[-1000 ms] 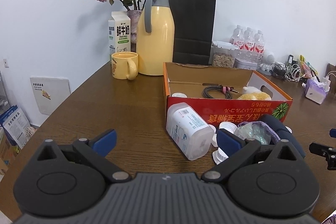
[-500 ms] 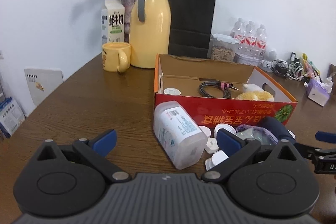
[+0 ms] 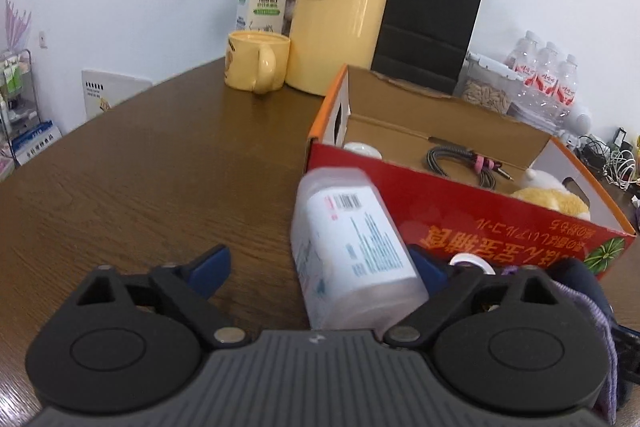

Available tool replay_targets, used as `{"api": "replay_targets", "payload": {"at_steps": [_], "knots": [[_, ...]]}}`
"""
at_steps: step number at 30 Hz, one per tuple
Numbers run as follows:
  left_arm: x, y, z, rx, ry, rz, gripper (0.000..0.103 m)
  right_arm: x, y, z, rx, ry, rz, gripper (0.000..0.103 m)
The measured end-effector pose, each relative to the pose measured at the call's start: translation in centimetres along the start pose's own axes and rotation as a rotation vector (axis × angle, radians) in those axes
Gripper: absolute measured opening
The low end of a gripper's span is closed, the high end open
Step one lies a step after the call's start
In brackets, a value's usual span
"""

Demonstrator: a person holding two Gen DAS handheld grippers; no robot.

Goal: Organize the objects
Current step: 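Grasp the white plastic container with the left tool while the right tool grasps the navy pouch, then carry the navy pouch into the box with the right tool while the left tool carries the container there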

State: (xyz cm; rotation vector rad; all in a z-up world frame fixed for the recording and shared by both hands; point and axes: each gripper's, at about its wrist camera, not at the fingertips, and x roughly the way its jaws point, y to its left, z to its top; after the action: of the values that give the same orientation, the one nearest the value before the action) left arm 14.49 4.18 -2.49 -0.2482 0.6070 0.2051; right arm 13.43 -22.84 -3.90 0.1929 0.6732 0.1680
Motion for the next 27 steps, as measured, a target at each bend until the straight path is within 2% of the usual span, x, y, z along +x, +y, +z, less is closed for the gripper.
{"api": "replay_targets", "payload": {"at_steps": [1,5,14,27], "knots": [[0.0,0.1,-0.1,0.001,0.002,-0.013,0.083,0.0,0.0,0.0,0.003,0.001,0.007,0.079],[0.1,0.0,-0.2,0.019,0.018,-0.042,0.044,0.1,-0.4,0.1,0.034,0.013,0.042,0.075],[-0.6,0.2,-0.5,0.044,-0.015,-0.038,0.043,-0.5,-0.5,-0.1,0.034,-0.008,0.077,0.062],[-3.3,1.3,0.0,0.069,-0.076,-0.069,0.043,-3.2,0.5,0.3,-0.049,-0.106,0.077,0.06]]}}
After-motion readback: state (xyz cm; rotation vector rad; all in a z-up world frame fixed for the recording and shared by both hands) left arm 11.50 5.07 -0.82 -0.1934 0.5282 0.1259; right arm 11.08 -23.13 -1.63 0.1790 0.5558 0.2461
